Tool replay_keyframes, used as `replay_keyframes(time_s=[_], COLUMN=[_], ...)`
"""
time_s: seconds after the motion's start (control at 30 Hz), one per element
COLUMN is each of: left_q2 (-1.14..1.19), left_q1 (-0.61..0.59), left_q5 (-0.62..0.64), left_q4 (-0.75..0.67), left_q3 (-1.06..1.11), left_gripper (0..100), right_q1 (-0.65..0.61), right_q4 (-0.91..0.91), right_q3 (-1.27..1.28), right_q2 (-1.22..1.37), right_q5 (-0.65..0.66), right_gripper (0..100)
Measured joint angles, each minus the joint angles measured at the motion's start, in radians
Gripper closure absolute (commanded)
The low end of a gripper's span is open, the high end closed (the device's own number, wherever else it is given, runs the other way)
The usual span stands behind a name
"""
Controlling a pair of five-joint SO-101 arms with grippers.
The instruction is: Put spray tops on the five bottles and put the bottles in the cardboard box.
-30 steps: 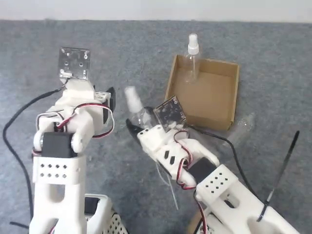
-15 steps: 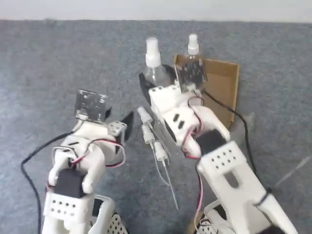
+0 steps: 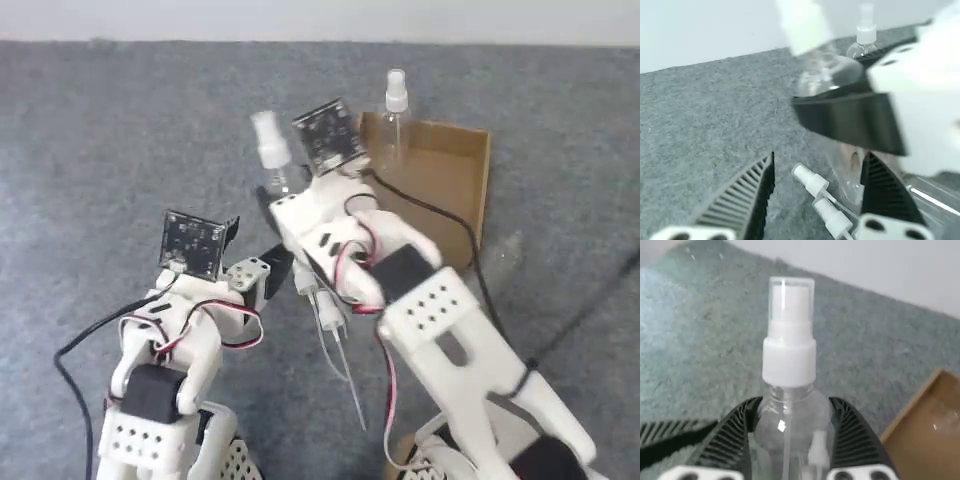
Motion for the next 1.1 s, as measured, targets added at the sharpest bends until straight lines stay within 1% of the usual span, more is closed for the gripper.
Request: replay_keyframes(time_s=[0.17,0.37,0.47,0.6,0.73,0.83,0.93,1.1], left_q2=[0.005,0.011,0.011,0.011,0.011,0.009,0.006,0.006], left_q1=[-0.006,-0.008,-0.02,-0.023,-0.023,-0.023,-0.021,-0.021], left_q5=[0.0,0.0,-0.002,-0.002,-0.002,-0.002,-0.002,-0.002], left_q4=[-0.008,-0.025,-0.025,-0.025,-0.025,-0.025,-0.055,-0.081], left_q3=[0.008,0.031,0.029,0.029,0.029,0.041,0.057,0.072], left_gripper=[74,75,75,75,75,75,75,75], right_q1=[0.002,0.0,0.032,0.176,0.402,0.539,0.603,0.635], right_q4=[0.094,0.121,0.121,0.137,0.137,0.143,0.15,0.121], right_q3=[0.0,0.0,0.0,-0.023,-0.132,-0.213,-0.27,-0.336], right_q2=[-0.109,-0.187,-0.187,-0.187,-0.178,-0.094,0.058,0.316], right_q5=[0.0,0.0,0.049,0.11,0.166,0.209,0.215,0.219], right_gripper=[99.2,99.2,99.2,99.2,99.2,99.2,99.2,99.2])
